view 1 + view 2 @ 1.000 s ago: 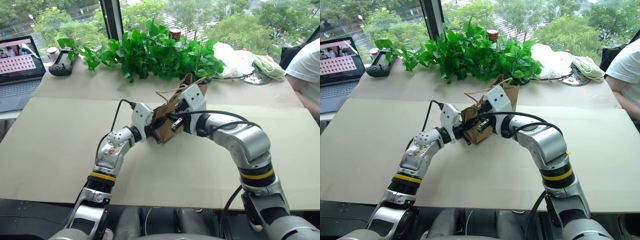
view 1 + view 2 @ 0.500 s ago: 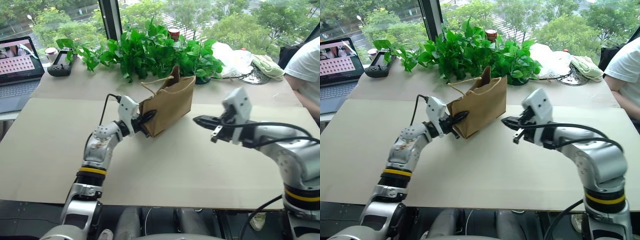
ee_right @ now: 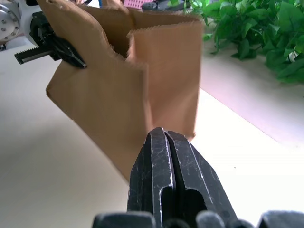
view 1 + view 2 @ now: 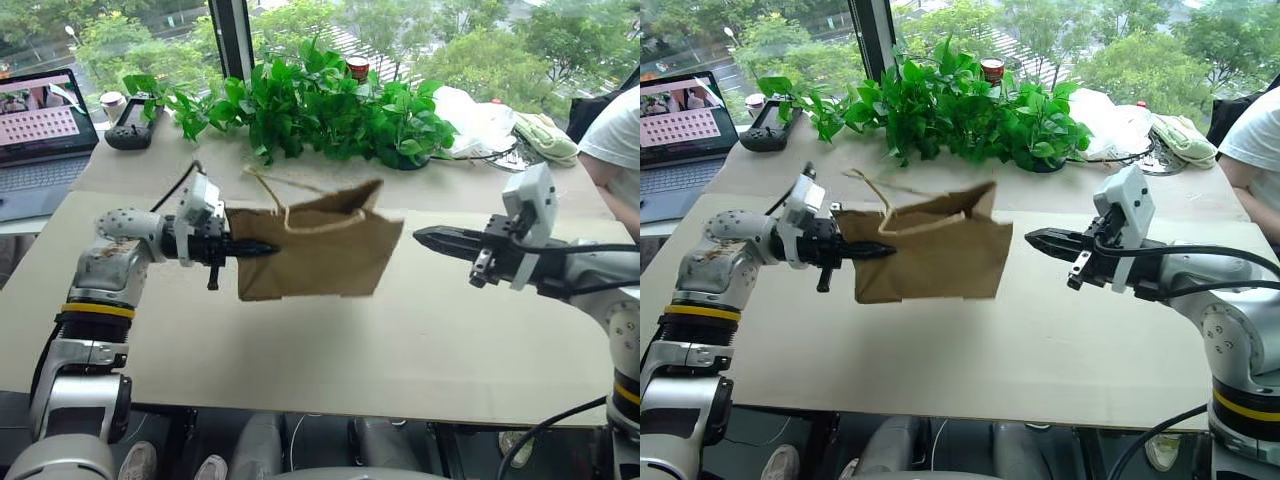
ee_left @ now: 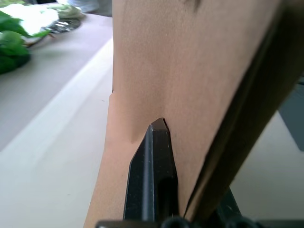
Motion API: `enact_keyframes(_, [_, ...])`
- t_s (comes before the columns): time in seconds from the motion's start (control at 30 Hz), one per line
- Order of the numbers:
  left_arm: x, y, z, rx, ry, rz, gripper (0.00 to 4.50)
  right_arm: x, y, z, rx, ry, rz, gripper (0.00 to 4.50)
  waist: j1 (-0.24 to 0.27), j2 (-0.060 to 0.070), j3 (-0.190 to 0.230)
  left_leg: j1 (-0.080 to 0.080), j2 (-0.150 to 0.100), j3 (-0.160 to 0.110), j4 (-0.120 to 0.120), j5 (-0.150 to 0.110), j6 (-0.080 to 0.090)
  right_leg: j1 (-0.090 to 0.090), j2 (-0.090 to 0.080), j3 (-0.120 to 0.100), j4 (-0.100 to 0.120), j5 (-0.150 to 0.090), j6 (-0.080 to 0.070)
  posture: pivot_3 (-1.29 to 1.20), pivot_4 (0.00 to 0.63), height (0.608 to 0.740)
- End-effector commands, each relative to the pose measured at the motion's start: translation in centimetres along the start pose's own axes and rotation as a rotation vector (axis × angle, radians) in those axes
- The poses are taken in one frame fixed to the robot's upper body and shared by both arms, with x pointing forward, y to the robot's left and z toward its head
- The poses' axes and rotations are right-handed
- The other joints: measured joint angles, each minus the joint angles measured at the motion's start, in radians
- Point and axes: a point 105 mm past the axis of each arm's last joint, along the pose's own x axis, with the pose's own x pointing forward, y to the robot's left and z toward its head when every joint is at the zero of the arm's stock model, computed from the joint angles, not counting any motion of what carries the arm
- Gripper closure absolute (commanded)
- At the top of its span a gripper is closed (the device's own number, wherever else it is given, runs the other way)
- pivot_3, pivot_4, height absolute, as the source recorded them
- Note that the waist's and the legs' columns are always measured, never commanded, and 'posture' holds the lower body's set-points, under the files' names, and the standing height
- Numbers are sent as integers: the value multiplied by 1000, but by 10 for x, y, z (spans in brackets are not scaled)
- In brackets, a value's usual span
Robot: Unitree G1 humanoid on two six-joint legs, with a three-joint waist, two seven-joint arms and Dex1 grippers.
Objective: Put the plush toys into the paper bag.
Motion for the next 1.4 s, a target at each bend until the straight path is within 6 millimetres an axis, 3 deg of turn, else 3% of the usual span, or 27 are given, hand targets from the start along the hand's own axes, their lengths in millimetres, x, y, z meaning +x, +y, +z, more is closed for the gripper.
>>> enact_keyframes(0.03, [12, -1, 4, 70, 9, -73, 4413, -9, 3, 10, -41, -31, 23, 4500, -1, 0, 0, 0, 0, 0, 0, 0, 0, 0, 0, 0, 0, 0, 0, 0, 150, 740])
enact_keyframes(0.17, [28, -8, -21, 67, 18, -118, 4413, -13, 2, 8, -35, -13, 23, 4500, -5, 0, 0, 0, 0, 0, 0, 0, 0, 0, 0, 0, 1, 0, 0, 0, 150, 740])
enact_keyframes(0.33, [36, -12, -35, 75, 28, -125, 4413, -17, 0, 8, -34, 5, 15, 4500, -8, 0, 0, 0, 0, -2, 0, 0, 0, 0, 1, 1, 1, 0, 0, 0, 150, 740])
enact_keyframes(0.47, [36, 0, -33, 83, 7, -60, 4413, -18, -1, 6, -36, 30, 10, 4500, -6, 0, 0, 1, 0, -3, 1, 0, 0, 1, 0, 1, 1, 0, 0, 0, 150, 740])
enact_keyframes(0.8, [38, 3, -32, 106, 4, -48, 4413, -18, -1, -2, -39, 66, 16, 4500, -6, 0, 0, 1, 0, -4, 1, 0, 0, 1, 0, 0, 1, 0, 0, 0, 150, 740])
enact_keyframes(1.0, [43, 16, -31, 118, 5, -15, 4413, -17, 2, -5, -35, 72, 28, 4500, -6, 0, 0, 1, 0, -5, 1, 0, 0, 1, 0, 0, 2, 0, 0, 0, 150, 740])
enact_keyframes(1.33, [49, 12, -31, 127, 4, -36, 4413, -16, -1, -9, -48, 88, 8, 4500, -6, 0, 0, 1, 0, -5, 2, 0, 0, 1, 0, 0, 2, -1, 0, 0, 150, 740])
enact_keyframes(1.37, [48, 13, -30, 128, 3, -34, 3849, -16, -2, -10, -51, 91, 5, 4500, -6, 0, 0, 1, 0, -5, 2, 0, 0, 2, 0, 0, 2, -1, 0, 0, 150, 740])
enact_keyframes(1.4, [47, 13, -29, 128, 3, -32, 3655, -16, -2, -10, -53, 92, 4, 4500, -6, 0, 0, 1, 0, -5, 2, 0, 0, 2, 1, 0, 2, -1, 0, 0, 150, 740])
